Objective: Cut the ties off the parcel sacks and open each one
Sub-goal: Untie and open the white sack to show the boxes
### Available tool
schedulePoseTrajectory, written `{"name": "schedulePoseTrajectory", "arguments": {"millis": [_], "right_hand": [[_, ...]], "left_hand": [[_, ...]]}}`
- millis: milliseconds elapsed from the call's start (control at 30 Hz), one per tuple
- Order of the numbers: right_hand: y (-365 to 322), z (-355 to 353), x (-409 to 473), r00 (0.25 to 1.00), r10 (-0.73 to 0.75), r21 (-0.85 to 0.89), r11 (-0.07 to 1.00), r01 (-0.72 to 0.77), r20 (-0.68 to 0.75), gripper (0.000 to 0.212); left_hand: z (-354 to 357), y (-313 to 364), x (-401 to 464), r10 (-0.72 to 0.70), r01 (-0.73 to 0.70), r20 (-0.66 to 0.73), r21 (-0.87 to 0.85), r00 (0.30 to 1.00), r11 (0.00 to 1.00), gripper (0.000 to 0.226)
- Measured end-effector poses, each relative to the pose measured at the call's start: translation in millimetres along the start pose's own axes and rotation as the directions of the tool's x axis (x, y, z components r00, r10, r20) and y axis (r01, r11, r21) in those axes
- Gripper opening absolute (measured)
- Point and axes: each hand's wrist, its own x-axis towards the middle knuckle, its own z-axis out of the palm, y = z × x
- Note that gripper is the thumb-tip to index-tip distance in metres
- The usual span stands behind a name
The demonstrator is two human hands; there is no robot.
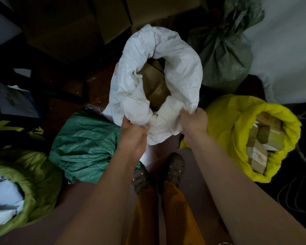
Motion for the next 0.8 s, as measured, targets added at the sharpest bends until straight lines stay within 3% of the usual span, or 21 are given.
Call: {"name": "schedulePoseTrajectory", "arguments": {"millis": [100, 200, 300, 433, 533, 600, 667, 733, 800], "right_hand": [[12, -7, 6, 0.981, 0.151, 0.277, 0.944, -0.181, 0.125, 0.03], [20, -10, 6, 0.9, 0.2, 0.614, 0.672, -0.414, 0.388, 0.03], [29, -3, -3, 0.854, 0.169, 0.695, 0.515, -0.502, 0.491, 0.031], [35, 2, -6, 0.859, 0.144, 0.703, 0.517, -0.489, 0.492, 0.035], [34, -4, -4, 0.857, 0.136, 0.689, 0.538, -0.485, 0.497, 0.038], [34, -8, -7, 0.851, 0.117, 0.657, 0.585, -0.476, 0.512, 0.037], [37, -11, -10, 0.838, 0.116, 0.628, 0.61, -0.483, 0.533, 0.035], [41, -15, -11, 0.819, 0.132, 0.6, 0.617, -0.509, 0.559, 0.034], [42, -20, -9, 0.805, 0.181, 0.555, 0.638, -0.533, 0.565, 0.033]], "left_hand": [[-10, 9, 4, -0.006, 0.007, -0.025, 0.026, 1.0, 1.0, 0.068], [-20, 14, 8, -0.017, 0.017, -0.038, -0.009, 0.999, 1.0, 0.067], [-22, 12, 12, -0.035, 0.033, -0.203, -0.012, 0.978, 0.999, 0.059], [-14, 1, 9, -0.004, 0.158, -0.558, 0.227, 0.83, 0.961, 0.026], [2, -1, 9, -0.064, 0.227, -0.538, 0.242, 0.84, 0.943, 0.037], [17, 0, 10, -0.14, 0.272, -0.528, 0.18, 0.838, 0.945, 0.071], [31, 0, 8, -0.206, 0.38, -0.548, 0.224, 0.811, 0.897, 0.106], [34, -9, 11, -0.251, 0.412, -0.512, 0.23, 0.822, 0.881, 0.107], [30, -19, 14, -0.288, 0.398, -0.44, 0.179, 0.85, 0.9, 0.082]]}}
